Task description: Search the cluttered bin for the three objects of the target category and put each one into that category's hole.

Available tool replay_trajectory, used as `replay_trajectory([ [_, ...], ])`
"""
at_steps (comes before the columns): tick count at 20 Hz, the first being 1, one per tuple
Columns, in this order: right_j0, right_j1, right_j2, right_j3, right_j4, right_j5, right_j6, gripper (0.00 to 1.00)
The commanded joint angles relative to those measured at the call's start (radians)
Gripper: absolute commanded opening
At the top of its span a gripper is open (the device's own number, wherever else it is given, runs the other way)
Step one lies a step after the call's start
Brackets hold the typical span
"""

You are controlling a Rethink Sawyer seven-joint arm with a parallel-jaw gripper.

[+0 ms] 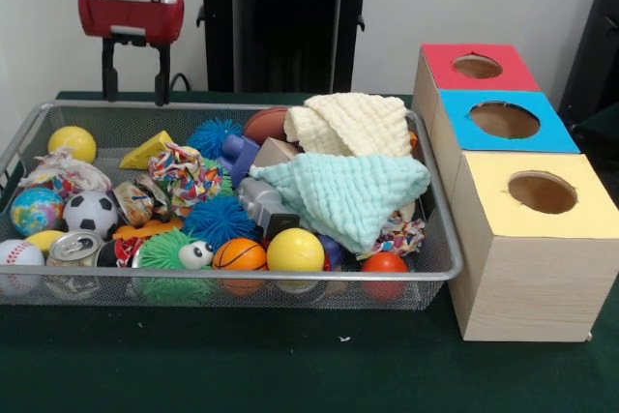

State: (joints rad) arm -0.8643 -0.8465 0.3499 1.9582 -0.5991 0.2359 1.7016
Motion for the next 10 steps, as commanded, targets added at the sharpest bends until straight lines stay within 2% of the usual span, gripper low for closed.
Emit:
replay_trajectory([
  [1, 0.000, 0.047, -0.007, -0.024, 0.095, 0.219, 0.053, 1.00],
  [6, 0.040, 0.103, -0.032, -0.074, 0.085, 0.176, 0.077, 1.00],
  [10, 0.082, 0.162, -0.035, -0.168, 0.103, 0.182, 0.092, 1.00],
])
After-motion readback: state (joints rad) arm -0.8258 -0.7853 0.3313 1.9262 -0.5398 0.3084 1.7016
